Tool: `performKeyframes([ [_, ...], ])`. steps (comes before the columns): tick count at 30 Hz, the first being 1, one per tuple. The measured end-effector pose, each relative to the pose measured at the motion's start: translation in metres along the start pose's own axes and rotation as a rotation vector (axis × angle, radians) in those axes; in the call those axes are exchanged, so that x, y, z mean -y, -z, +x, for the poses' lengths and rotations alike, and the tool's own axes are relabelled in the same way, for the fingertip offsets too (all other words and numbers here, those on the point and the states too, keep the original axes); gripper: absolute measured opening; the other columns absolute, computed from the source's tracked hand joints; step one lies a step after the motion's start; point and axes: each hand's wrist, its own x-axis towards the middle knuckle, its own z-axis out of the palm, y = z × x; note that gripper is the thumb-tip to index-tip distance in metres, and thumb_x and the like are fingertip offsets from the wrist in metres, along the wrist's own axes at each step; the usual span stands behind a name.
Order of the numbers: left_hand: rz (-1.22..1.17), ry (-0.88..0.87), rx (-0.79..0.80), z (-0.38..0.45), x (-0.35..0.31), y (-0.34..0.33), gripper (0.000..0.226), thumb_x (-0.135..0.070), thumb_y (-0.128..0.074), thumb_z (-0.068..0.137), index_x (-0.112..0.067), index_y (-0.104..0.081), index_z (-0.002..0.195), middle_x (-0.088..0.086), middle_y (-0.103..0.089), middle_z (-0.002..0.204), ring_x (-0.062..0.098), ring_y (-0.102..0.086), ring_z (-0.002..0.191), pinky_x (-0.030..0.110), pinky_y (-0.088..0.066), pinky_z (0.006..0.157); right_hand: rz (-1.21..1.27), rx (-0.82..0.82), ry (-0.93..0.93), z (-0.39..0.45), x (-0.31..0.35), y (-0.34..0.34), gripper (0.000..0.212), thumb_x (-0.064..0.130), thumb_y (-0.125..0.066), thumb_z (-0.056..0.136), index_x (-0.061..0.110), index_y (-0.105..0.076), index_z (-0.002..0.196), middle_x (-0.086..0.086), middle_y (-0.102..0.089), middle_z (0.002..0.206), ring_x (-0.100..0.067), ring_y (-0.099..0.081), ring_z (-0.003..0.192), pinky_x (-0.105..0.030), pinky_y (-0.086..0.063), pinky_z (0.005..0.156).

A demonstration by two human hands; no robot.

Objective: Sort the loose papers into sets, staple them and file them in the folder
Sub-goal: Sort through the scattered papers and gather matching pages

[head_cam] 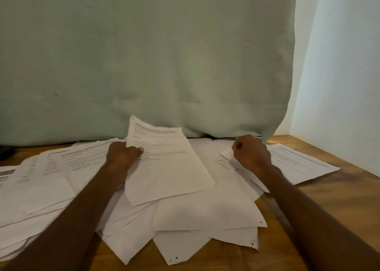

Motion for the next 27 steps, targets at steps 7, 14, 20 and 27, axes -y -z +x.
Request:
performKeyframes([
  [7, 0.593, -0.14, -0.107, -0.022, -0.025, 0.017, 0.032, -0.017, -0.074, 0.087, -0.007, -0.061, 0.115, 0.021, -0.064, 0.123, 0.045, -0.059, 0.114, 0.045, -0.047, 0.087, 0.02, 0.324, 0.146, 0.002, 0.001, -0.012, 0.037, 0.05, -0.076, 0.086, 0.021, -0.072, 0.109, 0.006, -0.065, 0.108, -0.016, -0.061, 0.105, -0.036, -0.052, 0.096],
  [14, 0.958, -0.286, -0.123, -0.047, -0.03, -0.001, 0.063, -0.017, -0.073, 0.086, -0.005, -0.038, 0.137, 0.025, -0.041, 0.138, 0.046, -0.039, 0.129, 0.057, -0.04, 0.1, 0.004, 0.105, 0.058, -0.001, 0.002, -0.008, 0.034, 0.037, -0.074, 0.089, 0.02, -0.067, 0.117, -0.002, -0.065, 0.124, -0.023, -0.058, 0.114, -0.035, -0.049, 0.093],
  [20, 0.676, -0.449, 0.142, -0.062, -0.027, -0.036, 0.05, -0.04, -0.07, 0.094, -0.02, -0.054, 0.137, 0.009, -0.057, 0.136, 0.033, -0.048, 0.13, 0.048, -0.041, 0.107, -0.283, 0.32, -0.043, -0.013, 0.002, -0.006, 0.053, 0.059, -0.058, 0.096, 0.014, -0.055, 0.124, -0.011, -0.06, 0.125, -0.032, -0.055, 0.118, -0.043, -0.048, 0.098],
  [27, 0.639, -0.504, 0.265, -0.065, -0.017, -0.044, 0.048, -0.044, -0.071, 0.093, -0.023, -0.057, 0.133, 0.001, -0.062, 0.134, 0.025, -0.054, 0.125, 0.042, -0.043, 0.106, -0.171, 0.311, -0.08, -0.009, 0.001, -0.009, 0.063, 0.069, -0.065, 0.086, 0.015, -0.055, 0.118, -0.011, -0.06, 0.128, -0.034, -0.05, 0.125, -0.049, -0.046, 0.104],
])
